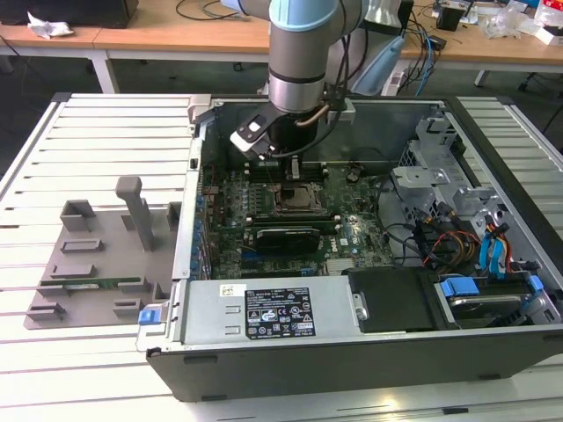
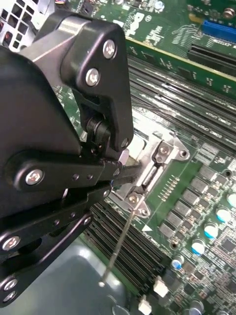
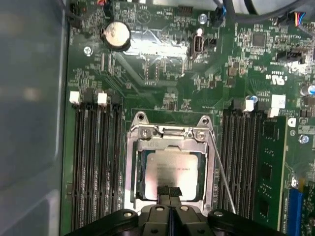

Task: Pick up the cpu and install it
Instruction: 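Close the cpu cover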

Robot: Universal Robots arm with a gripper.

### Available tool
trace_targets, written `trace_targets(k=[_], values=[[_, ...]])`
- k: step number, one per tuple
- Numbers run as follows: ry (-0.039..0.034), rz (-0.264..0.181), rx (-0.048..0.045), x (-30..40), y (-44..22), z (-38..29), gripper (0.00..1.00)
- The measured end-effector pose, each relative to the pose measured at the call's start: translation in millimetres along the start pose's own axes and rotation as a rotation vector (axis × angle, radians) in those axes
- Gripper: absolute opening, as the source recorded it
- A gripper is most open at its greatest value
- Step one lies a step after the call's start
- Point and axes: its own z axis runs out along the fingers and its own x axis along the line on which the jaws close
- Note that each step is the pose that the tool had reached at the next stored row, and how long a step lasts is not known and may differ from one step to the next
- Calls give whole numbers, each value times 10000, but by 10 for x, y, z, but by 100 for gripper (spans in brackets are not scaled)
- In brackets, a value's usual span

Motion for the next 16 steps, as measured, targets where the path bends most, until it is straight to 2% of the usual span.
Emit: trace_targets(k=[5, 7, 9, 12, 13, 15, 16], values=[[0, 0, 0, 1, -8, 11, 11], [3, 1, -2, 0, 30, 4, 11], [1, -2, 1, -6, 97, -12, 11], [2, -3, 33, -17, 199, -91, 11], [1, -4, 40, -21, 211, -144, 11], [3, -3, 42, -26, 218, -203, 11], [1, -3, 44, -31, 221, -265, 11]])
